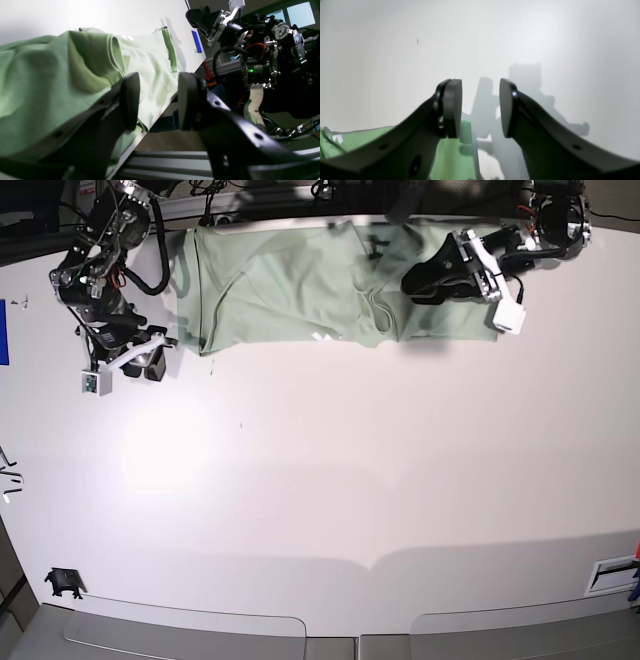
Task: Fold the T-shirt properly
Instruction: 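Move the left gripper onto the shirt's folded end and grasp it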
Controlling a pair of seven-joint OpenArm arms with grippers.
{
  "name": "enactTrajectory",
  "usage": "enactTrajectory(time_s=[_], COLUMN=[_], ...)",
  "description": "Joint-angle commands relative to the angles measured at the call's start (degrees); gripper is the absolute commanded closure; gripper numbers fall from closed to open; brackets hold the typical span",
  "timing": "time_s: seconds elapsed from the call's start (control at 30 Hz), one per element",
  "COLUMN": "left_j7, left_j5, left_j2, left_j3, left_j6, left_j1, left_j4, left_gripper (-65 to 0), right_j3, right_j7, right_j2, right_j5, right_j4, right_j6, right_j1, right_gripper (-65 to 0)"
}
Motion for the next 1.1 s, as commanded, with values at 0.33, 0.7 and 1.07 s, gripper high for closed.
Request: enactTrajectory(time_s=[0.33, 0.7, 1.07], left_j7=[-8.0, -12.4, -12.5], left_j5=[23.4, 39.6, 28.0], left_j2=[-0.3, -0.4, -0.4], left_j3=[-0.2, 8.4, 15.8], left_j6=[-0.5, -0.5, -0.5], left_j1=[0.1, 0.2, 0.0], left_j4=[0.9, 0.9, 0.9], left_gripper=[0.0, 0.0, 0.0], right_j3=[0.2, 0.2, 0.2], right_j7=[1.1, 1.1, 1.1], right_j2=[0.8, 0.8, 0.8], right_j5=[0.6, 0.6, 0.6], right_j4=[0.9, 0.9, 0.9], right_j6=[0.0, 0.0, 0.0], right_j1=[0.7, 0.7, 0.7], right_gripper=[-23.1, -23.1, -23.1])
